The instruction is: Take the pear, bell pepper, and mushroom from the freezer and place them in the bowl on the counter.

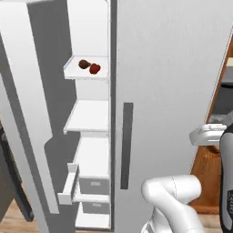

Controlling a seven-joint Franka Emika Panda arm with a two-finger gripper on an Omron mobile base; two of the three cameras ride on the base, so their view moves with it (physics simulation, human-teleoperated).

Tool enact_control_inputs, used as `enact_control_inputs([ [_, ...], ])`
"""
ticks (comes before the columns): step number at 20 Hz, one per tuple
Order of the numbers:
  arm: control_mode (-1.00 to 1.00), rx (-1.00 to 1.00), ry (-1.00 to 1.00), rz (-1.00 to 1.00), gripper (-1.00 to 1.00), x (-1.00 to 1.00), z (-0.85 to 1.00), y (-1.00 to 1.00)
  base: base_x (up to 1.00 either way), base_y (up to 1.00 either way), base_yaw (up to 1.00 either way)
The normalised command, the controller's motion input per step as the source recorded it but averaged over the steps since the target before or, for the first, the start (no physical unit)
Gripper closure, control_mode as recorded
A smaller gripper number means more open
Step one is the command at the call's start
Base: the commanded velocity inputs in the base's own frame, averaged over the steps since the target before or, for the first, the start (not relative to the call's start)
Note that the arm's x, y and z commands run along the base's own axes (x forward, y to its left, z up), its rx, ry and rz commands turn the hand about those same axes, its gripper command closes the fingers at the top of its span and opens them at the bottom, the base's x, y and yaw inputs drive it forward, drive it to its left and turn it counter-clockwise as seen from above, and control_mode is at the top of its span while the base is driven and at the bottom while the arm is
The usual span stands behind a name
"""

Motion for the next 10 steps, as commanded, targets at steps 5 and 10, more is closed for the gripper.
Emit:
enact_control_inputs([
  [5, 1.0, 0.0, 0.0, 0.0, 1.0, 0.0, 0.0, 0.0, -0.03, -1.0, -0.25],
  [10, 1.0, 0.0, 0.0, 0.0, 1.0, 0.0, 0.0, 0.0, 0.03, -1.0, -0.17],
])
